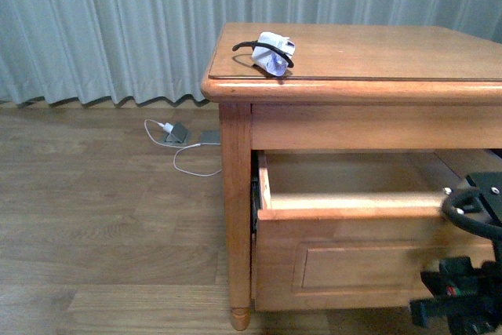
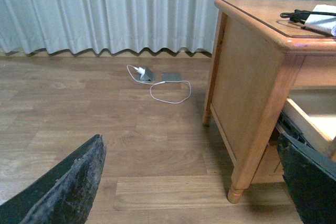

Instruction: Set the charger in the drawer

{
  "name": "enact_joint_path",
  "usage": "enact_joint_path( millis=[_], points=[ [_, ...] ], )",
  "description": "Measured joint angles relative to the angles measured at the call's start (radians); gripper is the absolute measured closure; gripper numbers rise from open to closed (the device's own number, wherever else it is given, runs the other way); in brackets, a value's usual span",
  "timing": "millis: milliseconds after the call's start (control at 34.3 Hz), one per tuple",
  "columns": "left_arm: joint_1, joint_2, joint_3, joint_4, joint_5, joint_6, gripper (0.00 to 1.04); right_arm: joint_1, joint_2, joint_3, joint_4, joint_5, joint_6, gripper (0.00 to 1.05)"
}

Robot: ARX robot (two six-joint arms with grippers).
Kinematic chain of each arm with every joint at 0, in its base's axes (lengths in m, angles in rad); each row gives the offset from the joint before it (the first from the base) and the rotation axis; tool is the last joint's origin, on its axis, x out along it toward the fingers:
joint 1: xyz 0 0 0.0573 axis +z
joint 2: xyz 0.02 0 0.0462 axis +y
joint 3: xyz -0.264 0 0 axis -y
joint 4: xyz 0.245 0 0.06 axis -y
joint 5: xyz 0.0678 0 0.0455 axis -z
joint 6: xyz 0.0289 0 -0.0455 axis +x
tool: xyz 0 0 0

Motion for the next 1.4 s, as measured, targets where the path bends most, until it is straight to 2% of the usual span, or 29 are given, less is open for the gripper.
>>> enact_joint_path(
  millis=[146, 175, 204, 233, 321, 379, 671, 817, 875, 1021, 1050, 1079, 1109, 1196, 1313, 1342, 1400],
  points=[
    [0.0, 0.0, 0.0, 0.0, 0.0, 0.0, 0.06, -0.008, -0.101, -0.089, -0.053, -0.035, -0.014, 0.83],
    [0.0, 0.0, 0.0, 0.0, 0.0, 0.0, 0.06, -0.008, -0.124, -0.104, -0.071, -0.039, -0.023, 0.79],
    [0.0, 0.0, 0.0, 0.0, 0.0, 0.0, 0.06, -0.008, -0.155, -0.124, -0.093, -0.041, -0.024, 0.72],
    [0.0, 0.0, 0.0, 0.0, 0.0, 0.0, 0.06, -0.047, -0.467, -0.224, -0.33, -0.135, -0.03, 0.27],
    [0.0, 0.0, 0.0, 0.0, 0.0, 0.0, 0.06, -0.078, -0.623, -0.236, -0.445, -0.178, -0.026, 0.13],
    [0.0, 0.0, 0.0, 0.0, 0.0, 0.0, 0.06, -0.098, -0.698, -0.238, -0.503, -0.196, -0.024, 0.07],
    [0.0, 0.0, 0.0, 0.0, 0.0, 0.0, 0.06, -0.239, -1.055, -0.24, -0.756, -0.311, -0.018, 0.09],
    [0.0, 0.0, 0.0, 0.0, 0.0, 0.0, 0.06, -0.376, -1.149, -0.239, -0.873, -0.44, 0.0, 0.09],
    [0.0, 0.0, 0.0, 0.0, 0.0, 0.0, 0.06, -0.428, -1.159, -0.239, -0.906, -0.452, 0.004, 0.09],
    [0.0, 0.0, 0.0, 0.0, 0.0, 0.0, 0.06, -0.437, -1.161, -0.24, -0.904, -0.452, 0.009, 0.09],
    [0.0, 0.0, 0.0, 0.0, 0.0, 0.0, 0.06, -0.423, -1.176, -0.271, -0.811, -0.398, 0.005, 0.12],
    [0.0, 0.0, 0.0, 0.0, 0.0, 0.0, 0.06, -0.391, -1.218, -0.354, -0.595, -0.273, -0.008, 0.19],
    [0.0, 0.0, 0.0, 0.0, 0.0, 0.0, 0.06, -0.372, -1.253, -0.411, -0.459, -0.209, -0.014, 0.25],
    [0.0, 0.0, 0.0, 0.0, 0.0, 0.0, 0.06, -0.329, -1.338, -0.487, -0.194, -0.11, -0.026, 0.42],
    [0.0, 0.0, 0.0, 0.0, -0.002, 0.0, 0.06, -0.281, -1.422, -0.488, -0.222, -0.065, -0.032, 0.67],
    [0.0, 0.0, 0.0, 0.0, -0.002, 0.0, 0.06, -0.24, -1.44, -0.488, -0.244, 0.0, -0.037, 0.7],
    [0.0, 0.0, 0.0, 0.0, -0.002, 0.0, 0.06, -0.188, -1.451, -0.488, -0.251, 0.042, -0.037, 0.6]
  ],
)
